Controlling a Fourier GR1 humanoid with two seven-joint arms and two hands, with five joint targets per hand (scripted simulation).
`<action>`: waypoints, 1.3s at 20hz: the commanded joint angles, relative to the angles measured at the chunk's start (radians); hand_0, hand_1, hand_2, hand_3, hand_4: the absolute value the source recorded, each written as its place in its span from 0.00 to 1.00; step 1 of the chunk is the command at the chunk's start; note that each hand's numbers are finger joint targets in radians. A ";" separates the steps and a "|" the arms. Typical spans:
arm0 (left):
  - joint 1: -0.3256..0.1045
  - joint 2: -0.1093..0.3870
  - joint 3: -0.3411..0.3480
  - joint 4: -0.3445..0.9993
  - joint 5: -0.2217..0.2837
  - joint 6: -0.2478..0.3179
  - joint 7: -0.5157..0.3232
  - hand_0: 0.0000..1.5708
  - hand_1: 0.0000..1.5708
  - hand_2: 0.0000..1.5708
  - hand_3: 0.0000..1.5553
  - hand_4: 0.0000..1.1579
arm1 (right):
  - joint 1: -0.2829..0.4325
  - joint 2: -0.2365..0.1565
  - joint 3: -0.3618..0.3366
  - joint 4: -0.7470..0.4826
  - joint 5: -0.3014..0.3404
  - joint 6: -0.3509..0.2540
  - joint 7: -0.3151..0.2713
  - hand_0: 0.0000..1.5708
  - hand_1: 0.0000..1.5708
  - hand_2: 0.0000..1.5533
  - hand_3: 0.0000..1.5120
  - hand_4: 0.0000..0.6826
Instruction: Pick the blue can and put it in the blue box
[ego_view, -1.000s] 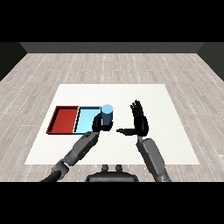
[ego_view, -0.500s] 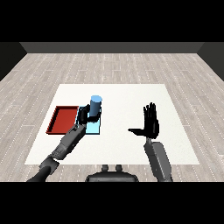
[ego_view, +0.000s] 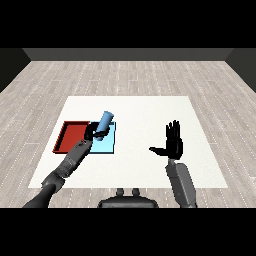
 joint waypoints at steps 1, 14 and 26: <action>-0.052 -0.051 -0.024 0.204 -0.043 0.008 0.112 0.57 0.57 0.53 0.54 0.80 | 0.020 -0.011 -0.026 -0.005 -0.030 0.025 0.002 0.00 0.00 0.00 0.00 0.00; -0.119 -0.144 0.113 0.480 0.014 -0.038 0.178 0.74 0.74 0.65 0.00 0.59 | -0.024 -0.016 -0.090 0.148 -0.038 0.074 -0.055 0.00 0.00 0.00 0.00 0.00; -0.113 -0.139 0.153 0.443 -0.004 0.052 0.045 0.00 0.00 0.00 0.00 0.00 | 0.029 0.010 -0.038 0.048 0.003 0.055 -0.033 0.00 0.00 0.00 0.00 0.00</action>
